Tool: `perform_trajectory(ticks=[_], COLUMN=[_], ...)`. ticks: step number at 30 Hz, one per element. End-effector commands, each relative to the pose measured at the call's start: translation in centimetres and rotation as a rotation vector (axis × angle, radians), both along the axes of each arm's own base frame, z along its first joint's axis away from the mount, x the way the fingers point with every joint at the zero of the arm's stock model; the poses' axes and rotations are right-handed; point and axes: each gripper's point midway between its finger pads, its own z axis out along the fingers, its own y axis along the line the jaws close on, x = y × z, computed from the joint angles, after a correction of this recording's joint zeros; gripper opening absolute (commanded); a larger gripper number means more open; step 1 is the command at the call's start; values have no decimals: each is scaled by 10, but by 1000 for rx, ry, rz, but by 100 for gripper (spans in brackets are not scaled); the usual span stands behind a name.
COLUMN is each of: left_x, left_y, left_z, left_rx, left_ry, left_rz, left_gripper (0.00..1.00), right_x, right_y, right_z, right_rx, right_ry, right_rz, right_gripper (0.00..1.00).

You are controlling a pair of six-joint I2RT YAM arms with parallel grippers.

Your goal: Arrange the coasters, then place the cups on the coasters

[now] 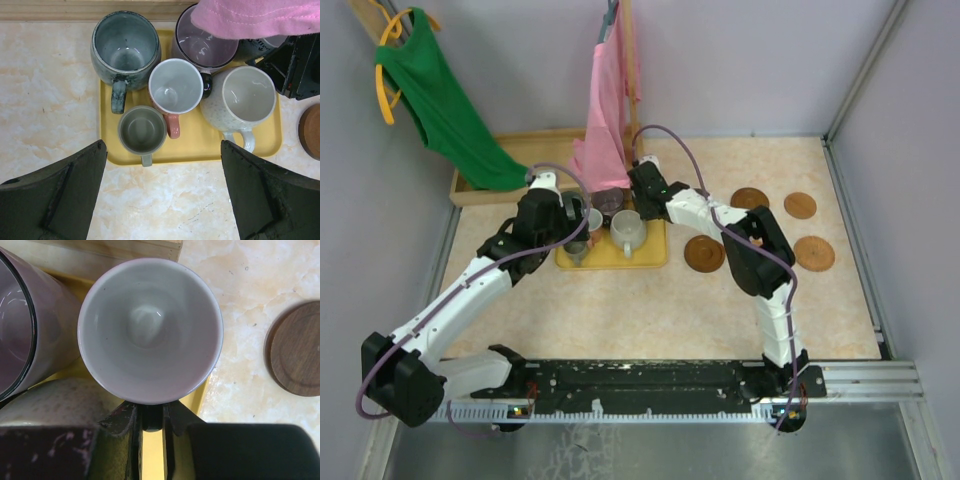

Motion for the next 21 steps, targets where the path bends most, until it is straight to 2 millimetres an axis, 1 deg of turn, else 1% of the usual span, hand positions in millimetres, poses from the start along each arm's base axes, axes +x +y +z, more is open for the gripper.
perform_trajectory(ticks=[1, 4, 10, 18, 21], left_x=[0, 1, 1, 0, 0], left_y=[-5, -6, -7, -6, -6], left_z=[0, 0, -1, 0, 2], left_rx=[-14, -16, -21, -21, -24], left_ry=[1, 1, 5, 2, -4], left_rz=[-14, -16, -20, -15, -17], left_gripper=[100, 100, 100, 100, 100], right_x=[13, 11, 10, 9, 7], right_y=[2, -1, -7, -9, -16], right_z=[49, 55, 78, 116, 125], right_rx=[35, 40, 57, 100, 91], right_ry=[-150, -169, -219, -273, -279], right_rz=[-20, -26, -45, -52, -67], right_gripper=[0, 0, 0, 0, 0])
